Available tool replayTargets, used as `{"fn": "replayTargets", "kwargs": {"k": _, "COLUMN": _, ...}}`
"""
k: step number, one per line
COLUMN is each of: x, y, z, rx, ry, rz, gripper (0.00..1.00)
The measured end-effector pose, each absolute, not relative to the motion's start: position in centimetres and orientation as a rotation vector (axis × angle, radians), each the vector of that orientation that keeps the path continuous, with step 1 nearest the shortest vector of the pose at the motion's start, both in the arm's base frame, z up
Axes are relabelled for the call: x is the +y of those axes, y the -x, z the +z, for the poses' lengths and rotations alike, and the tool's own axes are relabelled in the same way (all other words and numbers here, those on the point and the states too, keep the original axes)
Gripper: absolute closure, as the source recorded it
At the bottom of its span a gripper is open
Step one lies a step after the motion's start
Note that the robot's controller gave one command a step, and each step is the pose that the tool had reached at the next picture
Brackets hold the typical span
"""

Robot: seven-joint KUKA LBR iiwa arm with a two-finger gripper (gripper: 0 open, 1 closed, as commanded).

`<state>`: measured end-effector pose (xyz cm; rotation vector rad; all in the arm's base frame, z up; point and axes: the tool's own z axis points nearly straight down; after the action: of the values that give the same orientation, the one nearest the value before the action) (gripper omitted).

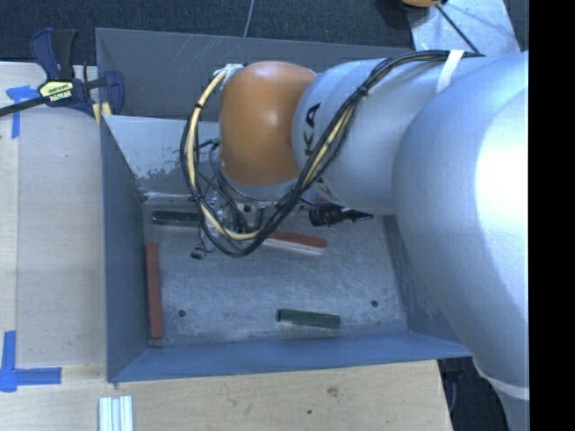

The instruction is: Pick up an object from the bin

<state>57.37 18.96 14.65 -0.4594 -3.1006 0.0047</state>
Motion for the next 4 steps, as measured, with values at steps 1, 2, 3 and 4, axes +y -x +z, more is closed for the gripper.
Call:
{"fn": "replayTargets", "kwargs": {"k": 1, "x": 20.7, "y": -61.9, "z": 14.4, "rx": -3.073, "ry": 0.662, "rz": -0.001, "gripper": 0.0}}
{"fn": "replayTargets", "kwargs": {"k": 2, "x": 20.7, "y": -61.9, "z": 14.5, "rx": -3.074, "ry": 0.663, "rz": -0.002, "gripper": 0.0}}
{"fn": "replayTargets", "kwargs": {"k": 3, "x": 21.0, "y": -61.9, "z": 7.2, "rx": -3.075, "ry": 0.666, "rz": -0.003, "gripper": 1.0}}
{"fn": "replayTargets", "kwargs": {"k": 4, "x": 21.0, "y": -61.9, "z": 7.2, "rx": -3.075, "ry": 0.666, "rz": -0.003, "gripper": 1.0}}
